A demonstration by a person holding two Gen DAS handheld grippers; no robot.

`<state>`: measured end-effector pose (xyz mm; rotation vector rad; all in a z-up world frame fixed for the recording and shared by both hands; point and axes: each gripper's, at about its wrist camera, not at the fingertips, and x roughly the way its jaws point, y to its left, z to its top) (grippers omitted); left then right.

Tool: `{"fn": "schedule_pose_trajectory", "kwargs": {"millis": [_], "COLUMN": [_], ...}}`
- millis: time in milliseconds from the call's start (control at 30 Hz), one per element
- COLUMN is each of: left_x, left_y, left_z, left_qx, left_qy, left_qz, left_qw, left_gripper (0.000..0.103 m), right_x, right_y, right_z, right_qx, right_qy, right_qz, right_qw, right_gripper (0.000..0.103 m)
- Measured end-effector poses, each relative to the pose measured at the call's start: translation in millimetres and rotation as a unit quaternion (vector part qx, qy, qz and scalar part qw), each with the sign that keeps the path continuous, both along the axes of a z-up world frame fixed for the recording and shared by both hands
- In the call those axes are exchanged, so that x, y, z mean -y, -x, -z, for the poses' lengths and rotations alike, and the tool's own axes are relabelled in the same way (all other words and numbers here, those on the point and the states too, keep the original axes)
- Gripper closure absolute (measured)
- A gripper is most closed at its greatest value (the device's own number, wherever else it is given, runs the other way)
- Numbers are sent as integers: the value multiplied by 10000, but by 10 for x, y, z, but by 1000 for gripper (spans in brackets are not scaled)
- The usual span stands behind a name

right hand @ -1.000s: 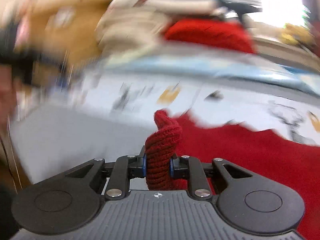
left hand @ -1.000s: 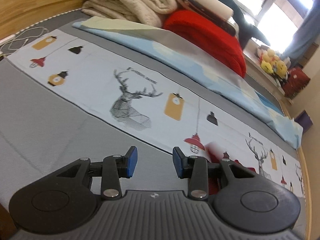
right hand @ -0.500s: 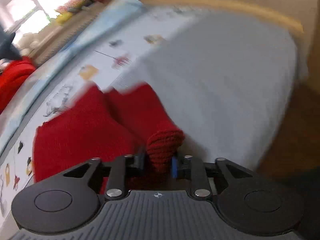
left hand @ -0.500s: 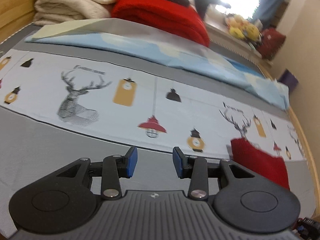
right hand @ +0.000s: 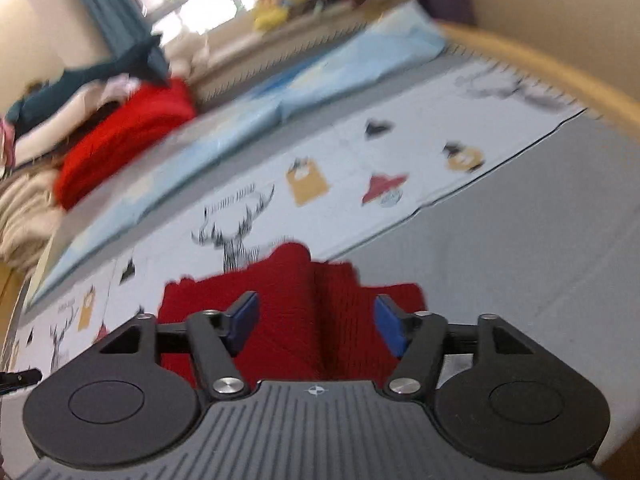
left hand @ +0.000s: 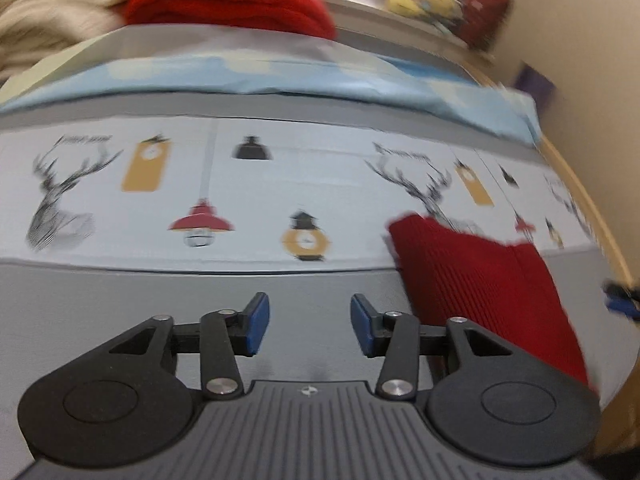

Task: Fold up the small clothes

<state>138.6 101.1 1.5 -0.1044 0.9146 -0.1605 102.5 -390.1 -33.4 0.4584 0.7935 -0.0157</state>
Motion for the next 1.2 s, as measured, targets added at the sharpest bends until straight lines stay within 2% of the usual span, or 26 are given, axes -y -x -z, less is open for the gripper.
{"fn": "schedule_pose_trajectory", "kwargs": {"millis": [67, 133, 200, 233, 300, 367, 433, 533, 567, 600, 633, 667, 700, 733, 800, 867, 933, 1000, 1067, 1200], "left_x": [198, 356, 530, 627, 800, 944, 997, 962, 973, 1001, 1041, 1086, 1128, 1170, 1226, 1289, 1351, 1370, 1328, 973], "left_y": [24, 17, -29, -62, -138, -245, -340, -426, -456, -471, -480, -490, -488, -492, -501, -488, -442, -436, -457, -495], "left_z": [83, 197, 339, 417, 579, 820, 1071, 1425, 1527, 1609, 1676, 1715, 1725, 1712, 1604, 1368, 1089, 819, 576, 235], "left_qx": [17, -119, -331, -380, -461, -706, -974, -1332, -1440, -1528, -1583, -1574, -1522, -1452, -1354, -1068, -682, -448, -255, 62], "left_qy": [-6, 258, 535, 643, 796, 1148, 1740, 2894, 3172, 3345, 3450, 3481, 3430, 3322, 3064, 2593, 2178, 1914, 1651, 1176], "left_qz": [280, 449, 613, 663, 731, 727, 496, -34, -182, -285, -366, -401, -406, -393, -315, -107, 200, 455, 652, 716], "left_qw": [9996, 9986, 9961, 9950, 9931, 9882, 9787, 9479, 9372, 9295, 9244, 9233, 9261, 9311, 9417, 9598, 9734, 9794, 9838, 9905], "left_gripper": [52, 50, 38, 34, 18, 18, 18, 16, 15, 13, 12, 12, 12, 14, 29, 41, 44, 46, 47, 49], "right_x": [110, 212, 283, 298, 265, 195, 133, 170, 164, 148, 117, 92, 67, 29, -26, 6, 2, -114, -309, -669], "right_y": [-155, -247, -324, -328, -329, -326, -343, -334, -299, -290, -276, -271, -264, -250, -261, -255, -246, -267, -305, -438], "right_z": [237, 522, 739, 807, 929, 1018, 983, 1005, 1003, 999, 995, 986, 979, 955, 953, 965, 943, 866, 760, 759], "right_qx": [-367, -806, -1303, -1372, -1558, -1690, -1639, -1607, -1601, -1587, -1560, -1498, -1429, -1386, -1352, -1359, -1289, -1036, -851, -905], "right_qy": [-42, -123, -352, -427, -474, -380, -235, -410, -435, -412, -397, -468, -722, -685, -485, -622, -769, -922, -722, -1173], "right_qz": [54, 171, 288, 335, 282, 150, 70, 86, 128, 160, 142, 57, -116, -139, -194, -31, 76, -46, -114, -100], "right_qw": [9993, 9965, 9904, 9890, 9863, 9848, 9862, 9861, 9861, 9863, 9869, 9876, 9870, 9879, 9894, 9888, 9886, 9903, 9937, 9889], "right_gripper": [37, 38, 39, 39, 39, 37, 37, 38, 42, 54, 72, 89, 98, 98, 100, 102, 103, 103, 103, 103]}}
